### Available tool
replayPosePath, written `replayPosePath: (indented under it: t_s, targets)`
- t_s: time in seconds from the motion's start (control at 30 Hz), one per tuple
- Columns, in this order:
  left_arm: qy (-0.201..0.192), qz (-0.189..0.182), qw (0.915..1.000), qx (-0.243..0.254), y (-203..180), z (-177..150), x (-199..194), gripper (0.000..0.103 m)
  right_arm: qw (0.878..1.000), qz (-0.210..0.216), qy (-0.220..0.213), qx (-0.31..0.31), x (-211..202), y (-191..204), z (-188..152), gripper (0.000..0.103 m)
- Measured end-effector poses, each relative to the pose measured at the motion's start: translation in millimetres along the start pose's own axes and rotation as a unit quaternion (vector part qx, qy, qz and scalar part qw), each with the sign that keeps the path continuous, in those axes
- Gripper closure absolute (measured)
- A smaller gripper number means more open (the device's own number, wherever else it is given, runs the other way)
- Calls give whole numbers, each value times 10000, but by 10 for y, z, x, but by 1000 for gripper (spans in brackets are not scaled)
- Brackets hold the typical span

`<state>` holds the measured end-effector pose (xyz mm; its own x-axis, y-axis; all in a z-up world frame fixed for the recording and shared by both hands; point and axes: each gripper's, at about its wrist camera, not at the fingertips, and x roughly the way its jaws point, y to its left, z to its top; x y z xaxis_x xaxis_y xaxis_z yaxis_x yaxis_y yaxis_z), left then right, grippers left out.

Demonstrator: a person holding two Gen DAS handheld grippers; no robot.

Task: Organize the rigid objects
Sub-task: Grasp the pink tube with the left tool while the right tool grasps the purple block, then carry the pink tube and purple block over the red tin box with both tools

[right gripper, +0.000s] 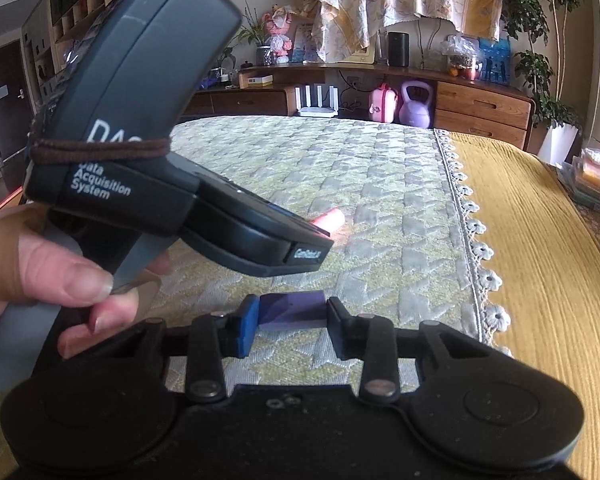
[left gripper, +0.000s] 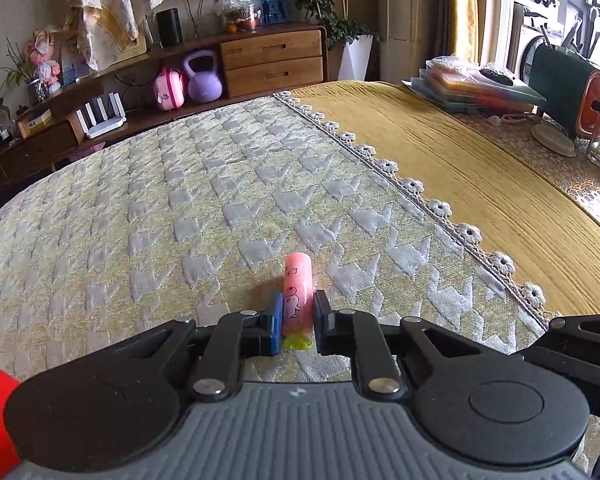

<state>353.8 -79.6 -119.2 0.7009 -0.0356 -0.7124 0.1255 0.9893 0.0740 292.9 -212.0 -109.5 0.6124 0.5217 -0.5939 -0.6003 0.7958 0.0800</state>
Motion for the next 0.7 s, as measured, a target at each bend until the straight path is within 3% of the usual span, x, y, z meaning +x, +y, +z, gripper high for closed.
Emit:
replayPosePath:
  t_s: [0.3, 0.7]
  targets:
    - [8, -74, 9995, -322, 31, -181, -493, 88, 9993, -49, -197, 325, -440, 120, -65, 68]
    - [-67, -169, 9968, -773, 190, -575, -1286, 88, 9987, -87, -379, 320, -1044, 468, -129, 68]
